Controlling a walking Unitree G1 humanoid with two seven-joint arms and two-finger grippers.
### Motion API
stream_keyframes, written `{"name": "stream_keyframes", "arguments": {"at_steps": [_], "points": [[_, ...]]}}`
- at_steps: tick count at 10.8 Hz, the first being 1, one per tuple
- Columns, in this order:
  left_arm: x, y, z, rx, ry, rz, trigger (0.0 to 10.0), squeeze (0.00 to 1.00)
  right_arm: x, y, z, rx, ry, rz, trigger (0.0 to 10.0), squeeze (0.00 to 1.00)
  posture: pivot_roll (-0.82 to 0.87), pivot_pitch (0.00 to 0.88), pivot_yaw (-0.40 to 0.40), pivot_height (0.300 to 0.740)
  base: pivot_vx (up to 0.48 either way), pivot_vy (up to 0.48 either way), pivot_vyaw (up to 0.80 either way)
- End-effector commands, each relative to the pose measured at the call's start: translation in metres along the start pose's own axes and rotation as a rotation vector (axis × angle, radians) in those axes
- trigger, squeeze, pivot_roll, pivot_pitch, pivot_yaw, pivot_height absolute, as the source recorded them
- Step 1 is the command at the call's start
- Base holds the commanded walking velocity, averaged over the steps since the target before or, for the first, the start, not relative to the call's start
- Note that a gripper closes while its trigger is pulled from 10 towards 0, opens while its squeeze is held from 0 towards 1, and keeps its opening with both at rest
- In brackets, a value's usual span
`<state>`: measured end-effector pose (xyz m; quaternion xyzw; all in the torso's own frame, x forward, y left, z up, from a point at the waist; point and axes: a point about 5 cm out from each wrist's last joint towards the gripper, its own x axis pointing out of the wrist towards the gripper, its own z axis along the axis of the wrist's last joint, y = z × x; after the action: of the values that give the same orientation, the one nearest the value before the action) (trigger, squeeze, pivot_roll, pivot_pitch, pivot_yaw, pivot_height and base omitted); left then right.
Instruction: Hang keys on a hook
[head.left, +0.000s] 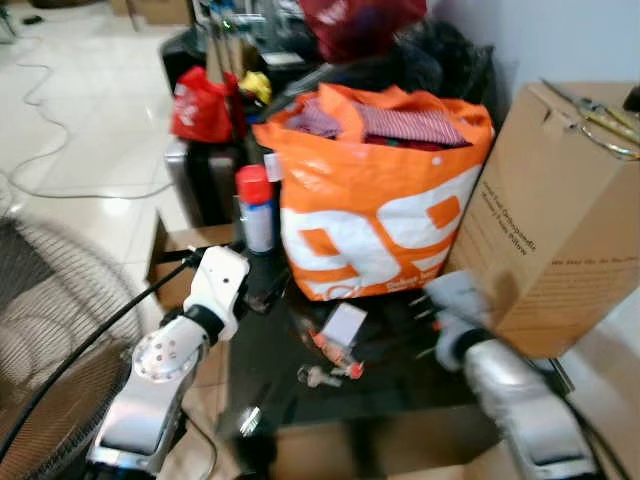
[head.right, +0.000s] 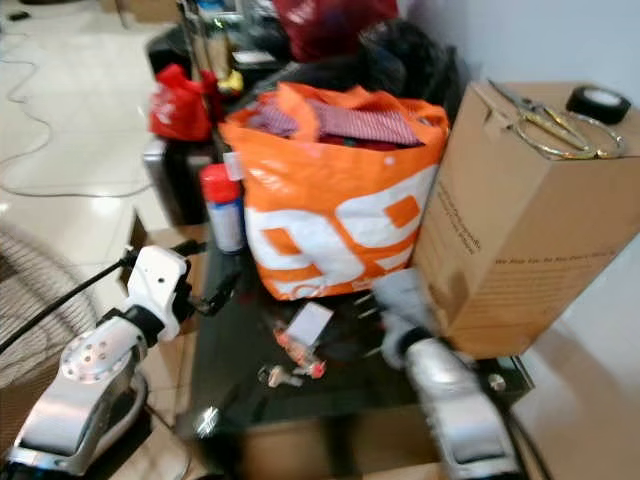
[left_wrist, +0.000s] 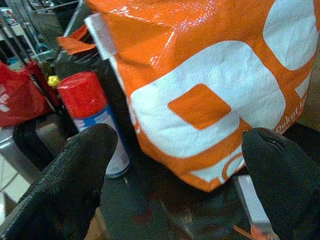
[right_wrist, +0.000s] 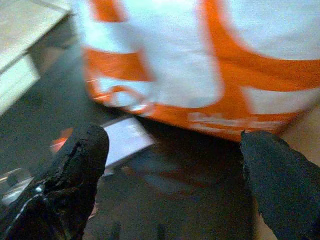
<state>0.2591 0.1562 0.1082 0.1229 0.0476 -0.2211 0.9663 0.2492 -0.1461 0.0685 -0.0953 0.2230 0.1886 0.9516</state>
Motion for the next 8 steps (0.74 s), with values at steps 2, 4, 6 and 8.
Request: {"name": "stream_keyframes", "arguments": {"at_steps": [2,4,6,8], "points": [[-0.001,-0.002,-0.002,0.016,0.024,-0.036,10.0,0.02,0.004,0.001,-0.002,-0.02,0.031,0.048,10.0,1.0,-0.05,0.0,0.003,0.74,0.0,0.0,0.0],[-0.001,-0.005,-0.006,0.024,0.05,-0.088,10.0,0.03,0.011,0.006,-0.008,-0.02,0.085,0.1,10.0,1.0,-0.06,0.0,0.005,0.74,0.0,0.0,0.0],[-0.002,-0.007,-0.013,0.059,0.095,-0.137,10.0,0.03,0.016,0.01,-0.01,-0.022,0.095,0.118,10.0,1.0,-0.06,0.0,-0.004,0.74,0.0,0.0,0.0],[0.0,0.0,-0.014,0.033,0.076,-0.019,10.0,0.02,0.015,0.006,0.001,0.031,-0.004,0.062,10.0,1.0,-0.05,0.0,-0.012,0.74,0.0,0.0,0.0]]}}
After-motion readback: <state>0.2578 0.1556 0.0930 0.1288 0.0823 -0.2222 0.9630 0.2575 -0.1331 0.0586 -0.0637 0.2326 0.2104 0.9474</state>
